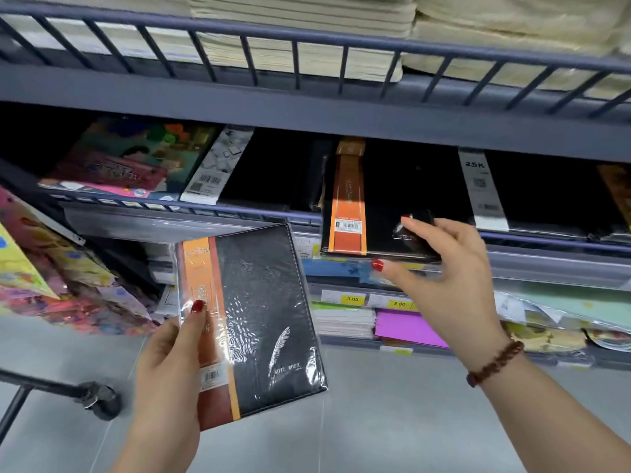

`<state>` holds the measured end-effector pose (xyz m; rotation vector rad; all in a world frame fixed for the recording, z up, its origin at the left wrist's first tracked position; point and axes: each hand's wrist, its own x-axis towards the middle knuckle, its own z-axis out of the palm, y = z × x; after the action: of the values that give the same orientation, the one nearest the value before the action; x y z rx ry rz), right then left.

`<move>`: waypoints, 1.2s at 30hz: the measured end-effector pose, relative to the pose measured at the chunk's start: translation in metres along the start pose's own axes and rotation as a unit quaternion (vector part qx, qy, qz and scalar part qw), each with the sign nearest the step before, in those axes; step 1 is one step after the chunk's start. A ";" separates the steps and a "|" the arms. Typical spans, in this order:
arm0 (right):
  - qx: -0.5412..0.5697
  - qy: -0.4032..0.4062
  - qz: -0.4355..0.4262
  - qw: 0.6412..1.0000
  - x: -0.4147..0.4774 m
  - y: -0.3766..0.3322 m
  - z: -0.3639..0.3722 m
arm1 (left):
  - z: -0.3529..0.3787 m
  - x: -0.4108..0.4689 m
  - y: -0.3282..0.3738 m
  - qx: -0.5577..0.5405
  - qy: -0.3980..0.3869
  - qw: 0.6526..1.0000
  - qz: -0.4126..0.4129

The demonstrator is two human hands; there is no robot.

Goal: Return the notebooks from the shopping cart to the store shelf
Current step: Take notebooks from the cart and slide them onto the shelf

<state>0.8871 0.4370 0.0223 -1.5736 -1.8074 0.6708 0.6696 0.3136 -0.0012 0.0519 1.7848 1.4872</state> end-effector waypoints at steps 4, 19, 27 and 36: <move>-0.047 0.019 -0.031 0.998 0.019 0.006 0.010 | -0.001 0.002 0.002 0.005 0.000 1.000 0.004; -0.159 -0.067 -0.118 0.978 0.072 0.012 0.017 | -0.001 0.003 0.004 -0.009 -0.021 0.999 0.022; -0.172 -0.117 -0.125 0.970 0.067 0.016 0.010 | 0.013 -0.002 0.011 -0.009 -0.039 0.998 0.043; 0.191 -0.173 -0.090 0.962 -0.008 -0.004 0.000 | 0.065 -0.001 0.032 0.017 -0.122 0.988 0.088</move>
<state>0.8851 0.4286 0.0246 -1.0713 -1.8928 1.1835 0.6943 0.3759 0.0267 0.4016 1.6390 1.5008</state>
